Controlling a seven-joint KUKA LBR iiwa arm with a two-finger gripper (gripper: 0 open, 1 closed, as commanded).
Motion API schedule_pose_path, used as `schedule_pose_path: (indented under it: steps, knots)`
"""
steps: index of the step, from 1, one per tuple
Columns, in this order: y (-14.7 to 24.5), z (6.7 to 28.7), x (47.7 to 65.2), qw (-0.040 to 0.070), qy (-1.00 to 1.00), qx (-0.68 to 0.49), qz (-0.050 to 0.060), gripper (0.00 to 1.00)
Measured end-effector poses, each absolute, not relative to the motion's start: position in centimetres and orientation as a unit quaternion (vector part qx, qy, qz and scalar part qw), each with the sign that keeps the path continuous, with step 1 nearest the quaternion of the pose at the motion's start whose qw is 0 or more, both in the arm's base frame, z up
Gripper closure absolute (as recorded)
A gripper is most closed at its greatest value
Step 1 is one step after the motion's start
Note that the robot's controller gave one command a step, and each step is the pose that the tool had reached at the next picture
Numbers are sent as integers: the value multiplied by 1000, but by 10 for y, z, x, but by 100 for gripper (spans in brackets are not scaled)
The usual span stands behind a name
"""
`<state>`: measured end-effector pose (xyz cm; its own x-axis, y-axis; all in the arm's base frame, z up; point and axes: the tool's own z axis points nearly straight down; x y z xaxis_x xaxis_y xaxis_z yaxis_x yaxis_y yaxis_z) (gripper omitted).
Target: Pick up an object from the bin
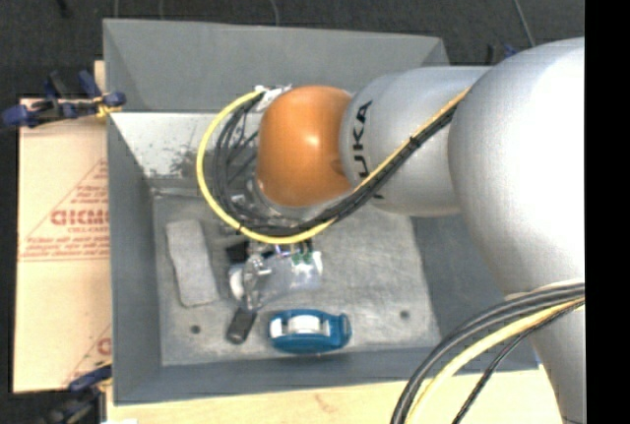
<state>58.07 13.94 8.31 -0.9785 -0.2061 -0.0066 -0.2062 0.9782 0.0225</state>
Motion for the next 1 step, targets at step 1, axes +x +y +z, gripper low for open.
schedule_pose_path:
  steps: [1]
  knots:
    - [112,84,594,1,993,-114,11,100]
